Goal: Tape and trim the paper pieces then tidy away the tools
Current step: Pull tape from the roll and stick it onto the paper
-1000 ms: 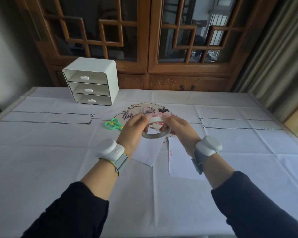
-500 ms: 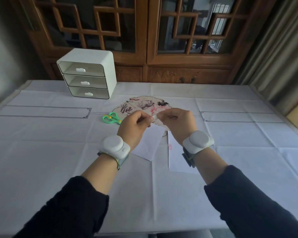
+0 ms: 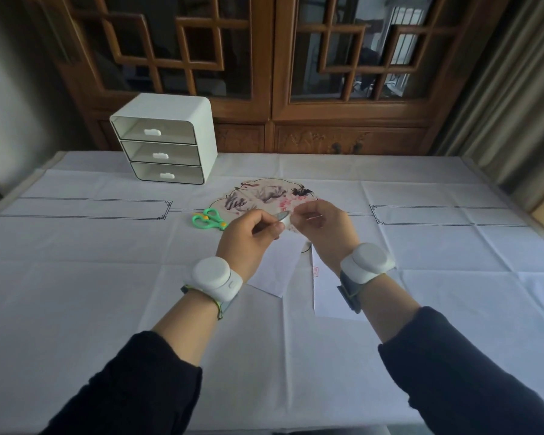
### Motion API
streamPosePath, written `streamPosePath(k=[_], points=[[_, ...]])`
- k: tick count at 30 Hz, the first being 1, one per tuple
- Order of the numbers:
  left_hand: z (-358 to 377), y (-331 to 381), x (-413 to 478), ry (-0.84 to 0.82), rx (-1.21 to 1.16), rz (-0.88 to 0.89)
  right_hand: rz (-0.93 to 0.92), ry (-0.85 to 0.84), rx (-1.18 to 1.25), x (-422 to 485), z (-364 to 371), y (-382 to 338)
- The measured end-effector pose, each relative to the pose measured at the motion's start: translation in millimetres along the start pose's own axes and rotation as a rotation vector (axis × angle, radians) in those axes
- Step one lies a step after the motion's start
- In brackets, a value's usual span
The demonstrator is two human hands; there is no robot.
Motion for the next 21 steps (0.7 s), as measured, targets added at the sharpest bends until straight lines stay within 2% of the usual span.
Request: streamPosePath(k=[5, 10, 17, 21], points=[[-1, 2, 2, -0.006, 0.018, -0.009, -0.027, 0.059, -0.064, -4, -5, -5], [-4, 4, 2, -0.027, 0.05, -0.002, 0.038, 0.016, 0.035, -5, -6, -2], [-4, 9, 0, -0.033, 0.075, -0.003, 0.089, -0.076, 0.007, -5, 1, 2], [-3, 11, -1, -0.028, 0.074, -0.019, 0.085, 0.005, 0.017, -7, -6, 1]])
Point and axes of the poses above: each hand's wrist, its own x-axis towards the middle knuckle, its own z-axis out of the palm, y = z × x, the point moved 9 cm from there along x, towards the middle knuckle, and after that the axes turned 5 degrees about x, right-handed, at the moved point
